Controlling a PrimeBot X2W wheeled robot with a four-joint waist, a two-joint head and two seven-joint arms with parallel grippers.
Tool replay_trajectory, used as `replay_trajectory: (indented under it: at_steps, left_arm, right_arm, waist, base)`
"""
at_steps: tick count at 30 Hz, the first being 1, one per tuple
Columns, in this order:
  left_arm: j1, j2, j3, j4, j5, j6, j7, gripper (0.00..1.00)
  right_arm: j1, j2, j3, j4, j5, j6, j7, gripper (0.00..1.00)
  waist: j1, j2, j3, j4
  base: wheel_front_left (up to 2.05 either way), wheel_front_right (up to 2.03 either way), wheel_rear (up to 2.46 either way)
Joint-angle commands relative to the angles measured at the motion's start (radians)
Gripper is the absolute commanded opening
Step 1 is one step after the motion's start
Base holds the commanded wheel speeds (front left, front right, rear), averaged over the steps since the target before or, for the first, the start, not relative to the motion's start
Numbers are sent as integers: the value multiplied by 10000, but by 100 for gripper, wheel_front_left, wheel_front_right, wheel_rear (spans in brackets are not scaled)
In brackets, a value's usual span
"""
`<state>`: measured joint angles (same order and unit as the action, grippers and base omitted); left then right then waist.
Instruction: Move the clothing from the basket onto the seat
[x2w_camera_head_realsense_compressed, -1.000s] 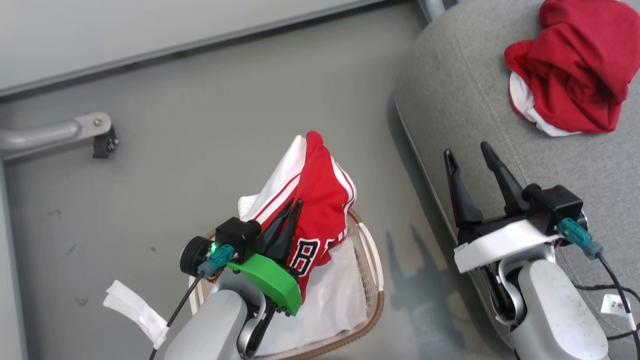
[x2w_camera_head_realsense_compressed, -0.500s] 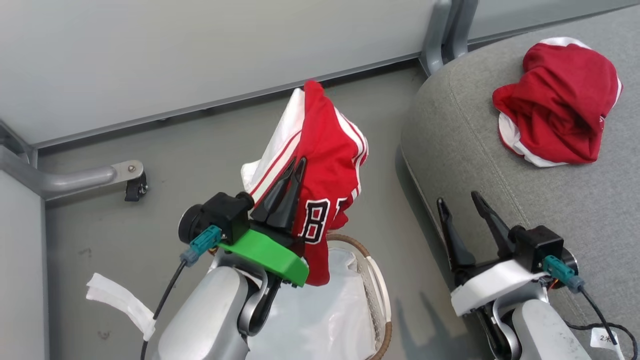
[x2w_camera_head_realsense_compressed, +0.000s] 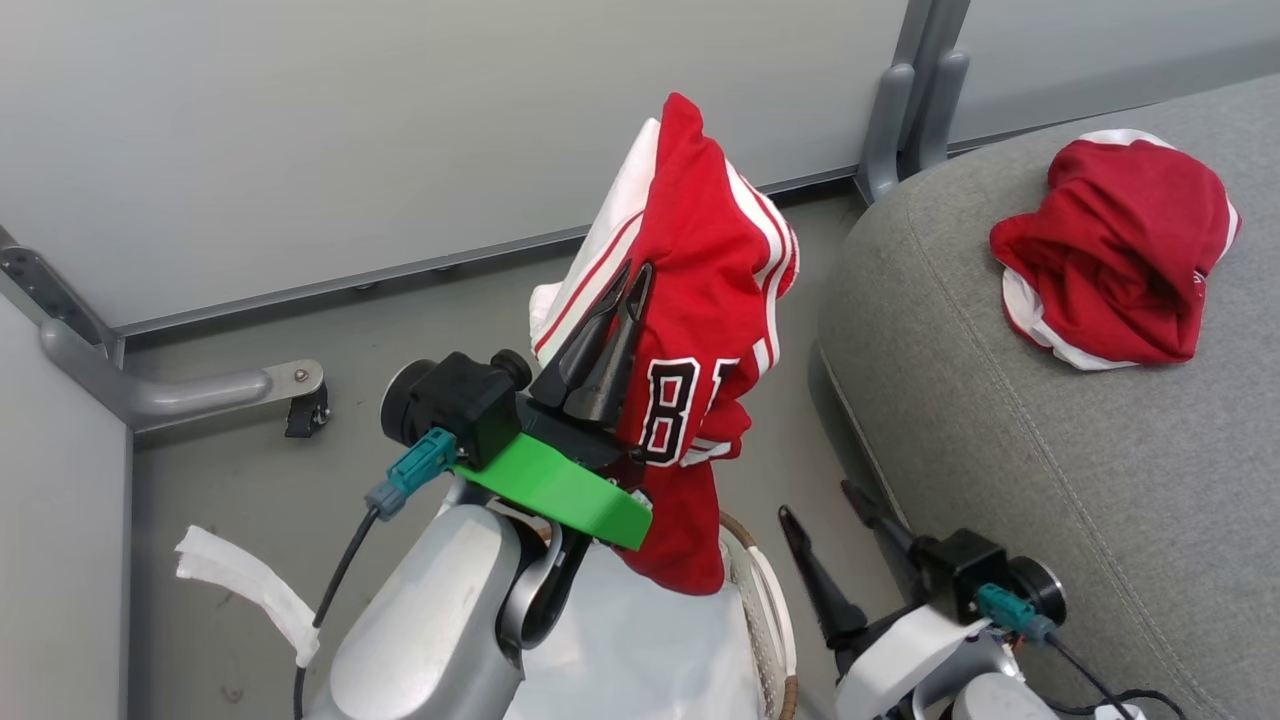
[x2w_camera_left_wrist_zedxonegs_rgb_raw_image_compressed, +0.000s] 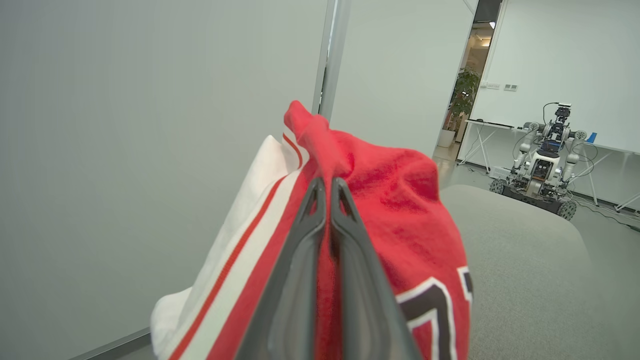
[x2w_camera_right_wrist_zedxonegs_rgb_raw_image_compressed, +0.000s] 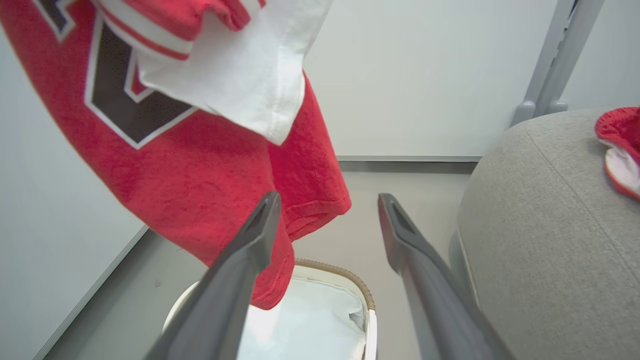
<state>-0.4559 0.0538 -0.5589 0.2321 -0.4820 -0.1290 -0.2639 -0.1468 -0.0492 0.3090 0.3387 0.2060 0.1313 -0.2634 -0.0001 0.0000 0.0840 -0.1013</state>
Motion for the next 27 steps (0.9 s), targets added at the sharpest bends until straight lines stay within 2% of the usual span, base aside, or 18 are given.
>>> replay_trajectory:
  at_steps: [1, 7, 14, 27]
  left_arm:
    - [-179, 0, -33, -58, 33, -30, -4, 0]
    - [-170, -22, -274, -135, -10, -30, -4, 0]
    - [-348, -25, -580, -237, -213, -30, -6, 0]
    - [-797, -28, -1421, -374, -403, -30, -6, 0]
  right_arm:
    - [67, -45, 239, 131, -21, -11, -18, 100]
    - [-415, -265, 1505, 633, 233, -11, -18, 100]
    - [-1248, -353, 2351, 1475, 335, -11, -18, 100]
    - [-2426, -434, 2858, 2427, 581, -11, -18, 100]
  waist:
    - [1, 0, -4, 64]
    - [1, 0, -19, 300]
    - [1, 0, 60, 588]
    - [1, 0, 251, 1151]
  base:
    - [0, 0, 0]
    - [0, 0, 0]
    - [0, 0, 0]
    - [0, 0, 0]
